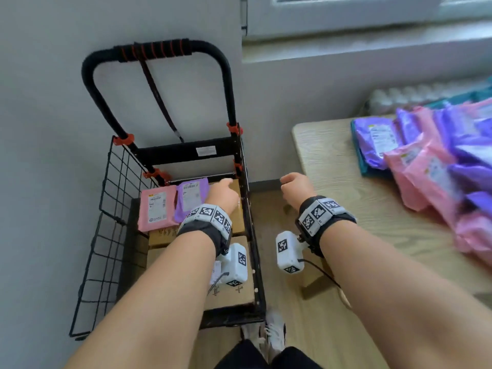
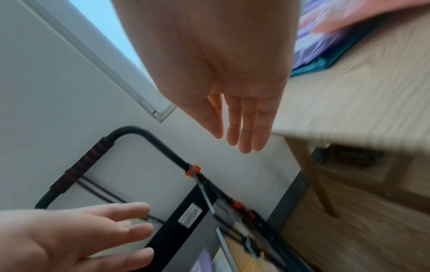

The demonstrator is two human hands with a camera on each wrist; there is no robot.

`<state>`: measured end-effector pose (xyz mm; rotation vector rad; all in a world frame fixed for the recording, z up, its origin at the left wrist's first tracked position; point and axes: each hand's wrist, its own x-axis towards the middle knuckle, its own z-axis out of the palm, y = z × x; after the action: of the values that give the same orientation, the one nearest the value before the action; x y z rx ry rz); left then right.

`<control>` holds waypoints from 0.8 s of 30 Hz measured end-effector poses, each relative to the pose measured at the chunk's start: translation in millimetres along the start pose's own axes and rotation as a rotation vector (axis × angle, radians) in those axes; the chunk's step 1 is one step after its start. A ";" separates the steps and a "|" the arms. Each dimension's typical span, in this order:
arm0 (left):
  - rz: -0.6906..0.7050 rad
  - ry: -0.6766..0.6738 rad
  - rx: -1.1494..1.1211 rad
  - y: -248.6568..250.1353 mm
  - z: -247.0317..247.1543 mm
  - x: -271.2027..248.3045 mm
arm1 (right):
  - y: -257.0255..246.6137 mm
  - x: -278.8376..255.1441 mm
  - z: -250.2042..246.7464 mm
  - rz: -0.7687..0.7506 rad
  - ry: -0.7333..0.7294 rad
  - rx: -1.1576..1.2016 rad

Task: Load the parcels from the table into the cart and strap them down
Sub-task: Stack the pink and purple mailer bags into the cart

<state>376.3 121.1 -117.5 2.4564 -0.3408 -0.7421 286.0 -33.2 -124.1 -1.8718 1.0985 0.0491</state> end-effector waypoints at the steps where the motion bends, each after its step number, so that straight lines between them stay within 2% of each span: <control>1: 0.045 -0.011 0.040 11.7 4.1 -2.3 | 6.4 -4.0 -12.5 0.020 0.038 0.000; 8: 0.251 -0.127 0.162 77.2 47.9 -15.8 | 57.5 -33.3 -80.7 0.152 0.228 0.047; 15: 0.399 -0.229 0.216 160.5 114.7 -55.3 | 121.5 -52.9 -172.2 0.191 0.383 0.084; 22: 0.536 -0.240 0.205 260.7 192.5 -77.1 | 181.3 -32.9 -279.2 0.214 0.532 0.140; 24: 0.527 -0.245 0.195 288.5 217.1 -77.3 | 197.9 -20.6 -311.2 0.215 0.553 0.137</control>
<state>165.6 -178.7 -71.8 2.2860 -1.1483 -0.7980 14.4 -279.0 -76.6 -1.6768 1.6301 -0.4333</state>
